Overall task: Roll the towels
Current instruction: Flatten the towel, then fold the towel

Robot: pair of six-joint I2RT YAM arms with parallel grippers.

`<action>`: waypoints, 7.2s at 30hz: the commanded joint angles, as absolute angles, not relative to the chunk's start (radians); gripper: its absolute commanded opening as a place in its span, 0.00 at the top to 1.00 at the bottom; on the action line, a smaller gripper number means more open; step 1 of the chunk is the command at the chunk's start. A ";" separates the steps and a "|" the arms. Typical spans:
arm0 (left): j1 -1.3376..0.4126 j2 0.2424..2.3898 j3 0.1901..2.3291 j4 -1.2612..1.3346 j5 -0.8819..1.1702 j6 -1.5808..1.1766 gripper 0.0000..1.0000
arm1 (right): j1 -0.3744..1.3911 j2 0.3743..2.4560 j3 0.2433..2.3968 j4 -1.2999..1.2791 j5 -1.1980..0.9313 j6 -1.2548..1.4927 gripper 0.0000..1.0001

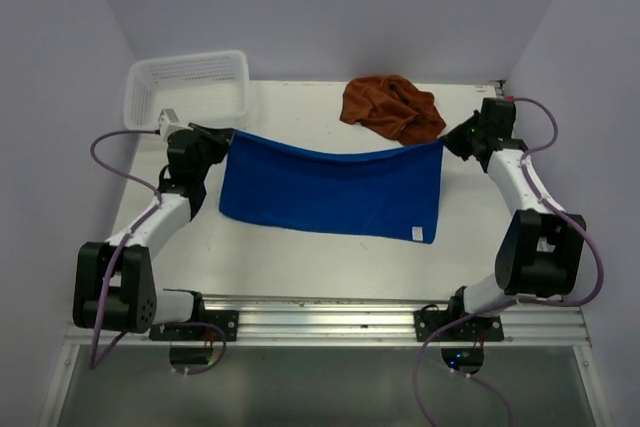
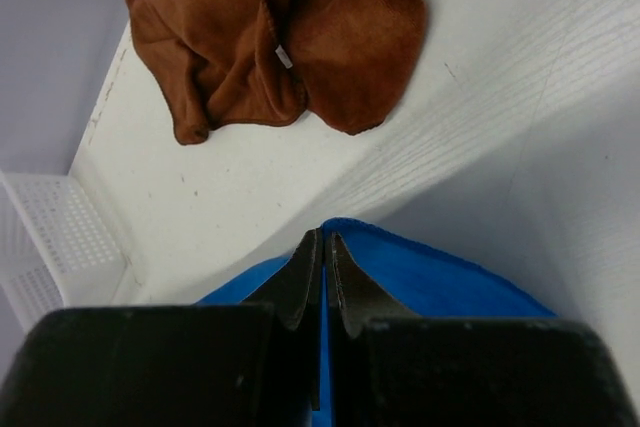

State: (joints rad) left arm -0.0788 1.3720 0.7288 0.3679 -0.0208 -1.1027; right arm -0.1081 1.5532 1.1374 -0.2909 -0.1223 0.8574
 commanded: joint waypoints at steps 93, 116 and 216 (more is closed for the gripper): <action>0.141 1.491 0.525 0.489 0.118 -0.988 1.00 | -0.081 1.378 0.686 -0.098 -0.233 0.724 1.00; 0.175 1.410 0.457 0.413 0.103 -0.945 1.00 | -0.081 1.308 0.626 -0.146 -0.218 0.655 1.00; 0.193 1.169 0.435 0.207 0.037 -0.851 0.55 | -0.081 1.258 0.551 -0.216 -0.166 0.600 0.50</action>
